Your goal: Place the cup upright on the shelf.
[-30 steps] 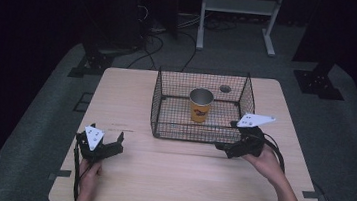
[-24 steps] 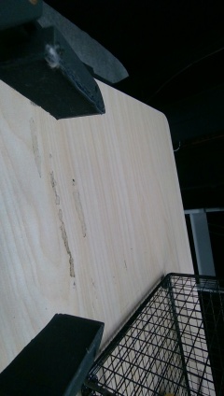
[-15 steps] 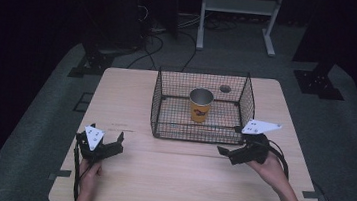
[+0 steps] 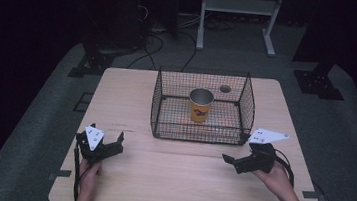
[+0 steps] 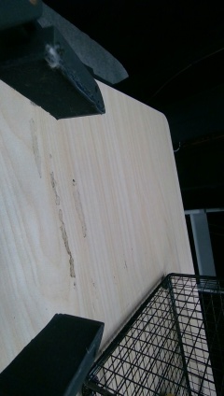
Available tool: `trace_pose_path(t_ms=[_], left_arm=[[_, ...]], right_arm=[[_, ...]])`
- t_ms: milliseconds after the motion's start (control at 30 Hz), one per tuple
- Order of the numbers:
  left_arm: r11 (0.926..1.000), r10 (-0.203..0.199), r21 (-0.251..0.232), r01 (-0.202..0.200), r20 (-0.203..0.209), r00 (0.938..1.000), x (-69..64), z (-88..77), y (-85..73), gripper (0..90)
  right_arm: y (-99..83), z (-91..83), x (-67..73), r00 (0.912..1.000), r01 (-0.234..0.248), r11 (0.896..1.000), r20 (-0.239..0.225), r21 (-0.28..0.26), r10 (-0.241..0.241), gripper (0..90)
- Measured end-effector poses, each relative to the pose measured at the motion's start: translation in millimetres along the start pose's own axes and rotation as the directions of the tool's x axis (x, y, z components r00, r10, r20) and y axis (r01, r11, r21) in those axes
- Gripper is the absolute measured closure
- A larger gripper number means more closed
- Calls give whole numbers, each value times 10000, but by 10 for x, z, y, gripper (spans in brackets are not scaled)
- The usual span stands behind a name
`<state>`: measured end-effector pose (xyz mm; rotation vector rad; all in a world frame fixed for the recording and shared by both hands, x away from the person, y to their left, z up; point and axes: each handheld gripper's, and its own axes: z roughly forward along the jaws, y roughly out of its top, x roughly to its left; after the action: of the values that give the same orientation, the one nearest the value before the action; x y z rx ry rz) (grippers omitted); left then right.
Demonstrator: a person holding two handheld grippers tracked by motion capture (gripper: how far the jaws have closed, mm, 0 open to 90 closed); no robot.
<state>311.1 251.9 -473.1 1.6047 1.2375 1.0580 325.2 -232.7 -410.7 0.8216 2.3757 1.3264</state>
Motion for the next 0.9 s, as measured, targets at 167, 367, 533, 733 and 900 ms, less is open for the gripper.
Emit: trace_pose_path(t_ms=[167, 367, 533, 733, 900], left_arm=[[10000, -13, -11, 13, -5, 10000, -2, 1, 0, 0], [10000, -1, -15, 1, -3, 10000, -4, 1, 0, 0], [10000, 0, -15, 0, 1, 10000, -4, 0, 0, 0], [10000, 9, -17, -9, 7, 10000, -6, 0, 0, 0], [10000, 38, -10, -39, -2, 10000, -7, -1, 0, 0]], right_arm=[[-83, -48, 1, 9998, -173, 9998, 83, -80, 173, 8], [-172, -85, -6, 9994, -281, 9995, 199, -110, 283, 8], [-228, -97, -9, 9989, -376, 9993, 261, -86, 378, 8], [-323, -112, -2, 9982, -512, 9987, 326, -4, 512, 8], [-381, -132, 4, 9974, -630, 9980, 357, 23, 629, 8]])
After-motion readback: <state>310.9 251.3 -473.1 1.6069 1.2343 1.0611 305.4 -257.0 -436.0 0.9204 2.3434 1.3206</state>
